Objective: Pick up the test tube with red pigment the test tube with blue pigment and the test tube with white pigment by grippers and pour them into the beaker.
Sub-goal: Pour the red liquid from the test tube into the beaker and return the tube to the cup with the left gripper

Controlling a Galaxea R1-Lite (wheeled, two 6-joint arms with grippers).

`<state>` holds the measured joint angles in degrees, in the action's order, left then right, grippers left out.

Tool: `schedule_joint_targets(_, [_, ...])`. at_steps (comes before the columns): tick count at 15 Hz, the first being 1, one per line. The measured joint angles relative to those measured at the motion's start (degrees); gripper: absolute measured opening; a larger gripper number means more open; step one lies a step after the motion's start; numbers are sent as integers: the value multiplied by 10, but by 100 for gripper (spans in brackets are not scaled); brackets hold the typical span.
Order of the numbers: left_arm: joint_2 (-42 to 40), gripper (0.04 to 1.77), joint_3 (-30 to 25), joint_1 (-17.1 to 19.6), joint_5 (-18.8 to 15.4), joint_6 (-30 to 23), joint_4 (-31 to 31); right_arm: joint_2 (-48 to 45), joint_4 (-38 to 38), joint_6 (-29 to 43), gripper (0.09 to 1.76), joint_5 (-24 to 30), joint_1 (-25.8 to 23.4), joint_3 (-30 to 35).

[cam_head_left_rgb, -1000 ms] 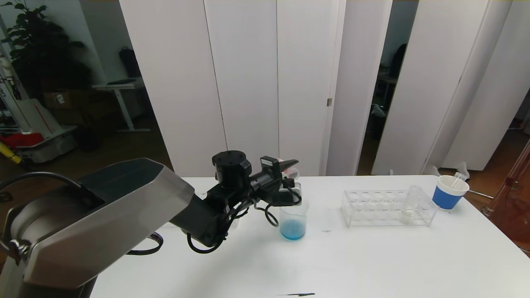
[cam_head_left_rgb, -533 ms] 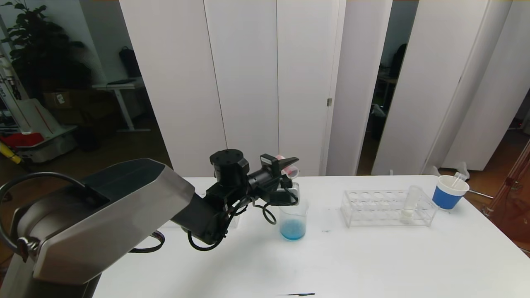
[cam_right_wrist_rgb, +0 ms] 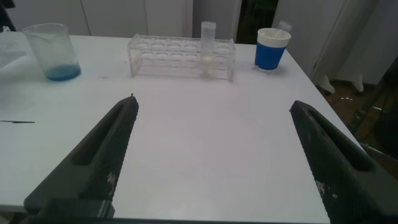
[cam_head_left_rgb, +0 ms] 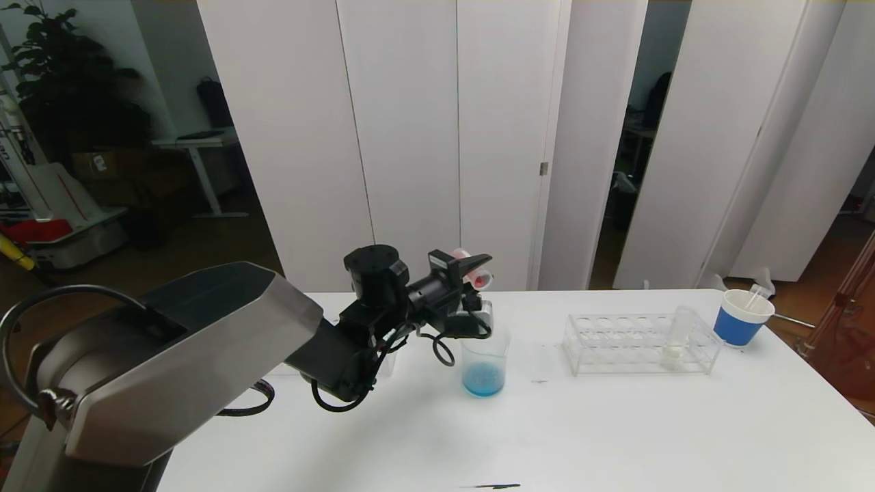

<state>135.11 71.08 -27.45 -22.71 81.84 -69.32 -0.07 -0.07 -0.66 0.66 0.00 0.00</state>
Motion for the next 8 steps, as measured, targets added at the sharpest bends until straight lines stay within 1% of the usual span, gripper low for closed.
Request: schedule_joint_targets(8, [4, 58, 3, 1, 0, 12, -3, 0, 0, 0, 175, 0, 0, 0])
